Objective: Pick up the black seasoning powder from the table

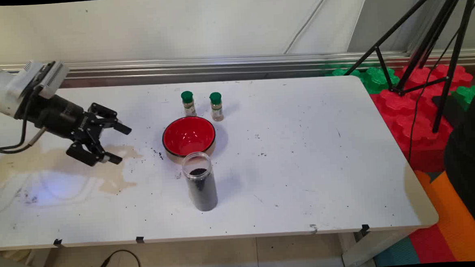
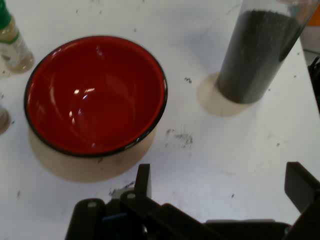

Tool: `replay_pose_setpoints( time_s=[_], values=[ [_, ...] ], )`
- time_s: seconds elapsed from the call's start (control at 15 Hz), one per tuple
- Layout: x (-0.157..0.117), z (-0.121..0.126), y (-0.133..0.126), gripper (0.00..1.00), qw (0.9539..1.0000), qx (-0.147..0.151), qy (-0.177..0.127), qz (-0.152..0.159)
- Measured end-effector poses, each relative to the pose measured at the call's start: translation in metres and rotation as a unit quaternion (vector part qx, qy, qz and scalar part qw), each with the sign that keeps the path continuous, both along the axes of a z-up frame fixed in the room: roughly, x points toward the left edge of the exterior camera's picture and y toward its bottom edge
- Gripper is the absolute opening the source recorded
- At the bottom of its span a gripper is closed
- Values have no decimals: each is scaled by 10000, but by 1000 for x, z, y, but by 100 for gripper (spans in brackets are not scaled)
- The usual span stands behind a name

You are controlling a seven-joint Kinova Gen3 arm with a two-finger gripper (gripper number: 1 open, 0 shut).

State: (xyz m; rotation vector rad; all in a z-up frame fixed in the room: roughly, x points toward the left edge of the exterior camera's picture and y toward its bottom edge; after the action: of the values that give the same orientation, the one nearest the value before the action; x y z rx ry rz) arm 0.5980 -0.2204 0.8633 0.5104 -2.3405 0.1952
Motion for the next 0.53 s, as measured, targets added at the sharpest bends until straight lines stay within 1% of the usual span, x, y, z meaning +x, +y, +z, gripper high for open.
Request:
replay_pose_setpoints(
  time_s=[0.53],
  values=[
    [-24,-13,1,100,9992,-97,395,-50]
  ],
)
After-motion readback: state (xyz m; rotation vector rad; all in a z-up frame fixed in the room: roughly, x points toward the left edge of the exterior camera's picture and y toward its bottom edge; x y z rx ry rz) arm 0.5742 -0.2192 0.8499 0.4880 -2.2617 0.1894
